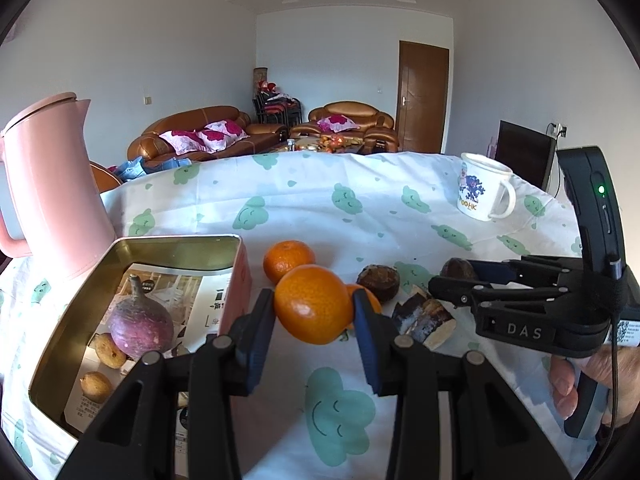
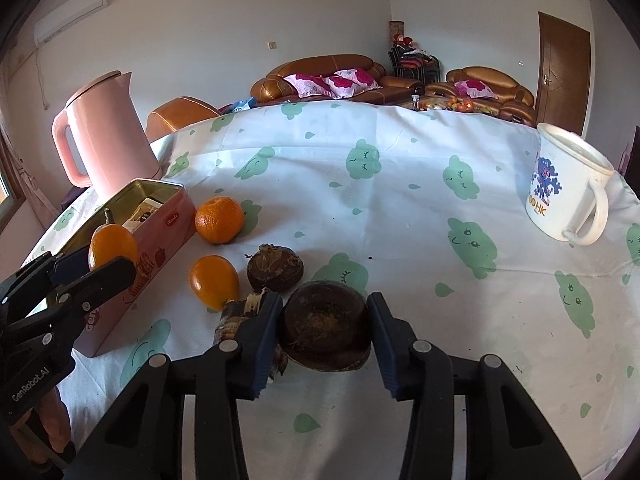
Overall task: Organize fruits
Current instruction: 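Grasp the orange with the left gripper while the right grasps the dark round fruit, then lift the orange and dark fruit off the table with both grippers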
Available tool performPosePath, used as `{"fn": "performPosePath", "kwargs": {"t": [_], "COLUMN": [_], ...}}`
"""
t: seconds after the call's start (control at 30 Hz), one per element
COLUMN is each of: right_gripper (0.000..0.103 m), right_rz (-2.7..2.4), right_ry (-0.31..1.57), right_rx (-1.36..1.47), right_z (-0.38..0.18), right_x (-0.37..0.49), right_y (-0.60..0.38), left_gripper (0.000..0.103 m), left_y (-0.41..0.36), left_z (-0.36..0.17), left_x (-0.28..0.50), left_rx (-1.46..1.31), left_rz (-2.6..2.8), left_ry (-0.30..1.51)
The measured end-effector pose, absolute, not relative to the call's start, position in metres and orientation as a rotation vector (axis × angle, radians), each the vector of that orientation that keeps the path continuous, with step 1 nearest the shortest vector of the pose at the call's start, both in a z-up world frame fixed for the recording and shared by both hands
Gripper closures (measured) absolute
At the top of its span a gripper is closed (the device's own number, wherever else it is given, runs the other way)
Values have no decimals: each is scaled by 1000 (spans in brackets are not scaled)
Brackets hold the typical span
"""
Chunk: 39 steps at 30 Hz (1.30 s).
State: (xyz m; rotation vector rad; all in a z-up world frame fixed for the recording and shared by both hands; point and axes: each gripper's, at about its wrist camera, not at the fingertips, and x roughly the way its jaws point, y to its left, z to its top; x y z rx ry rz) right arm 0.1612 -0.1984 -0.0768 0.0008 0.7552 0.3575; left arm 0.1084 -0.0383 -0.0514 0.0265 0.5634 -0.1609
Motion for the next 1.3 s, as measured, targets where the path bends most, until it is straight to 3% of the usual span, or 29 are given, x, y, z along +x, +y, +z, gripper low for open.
{"fn": "performPosePath", "kwargs": {"t": [1.3], "right_gripper": [57], "right_rz": [374], "right_ry": [476], "right_rx": [-17], "right_z": [-49], "right_x": [118], "right_y": [-203], "left_gripper": [62], "left_y": [-35], "left_z": [-37], "left_x": [78], "left_rx": [29], "left_rz": [-112], "left_ry": [390]}}
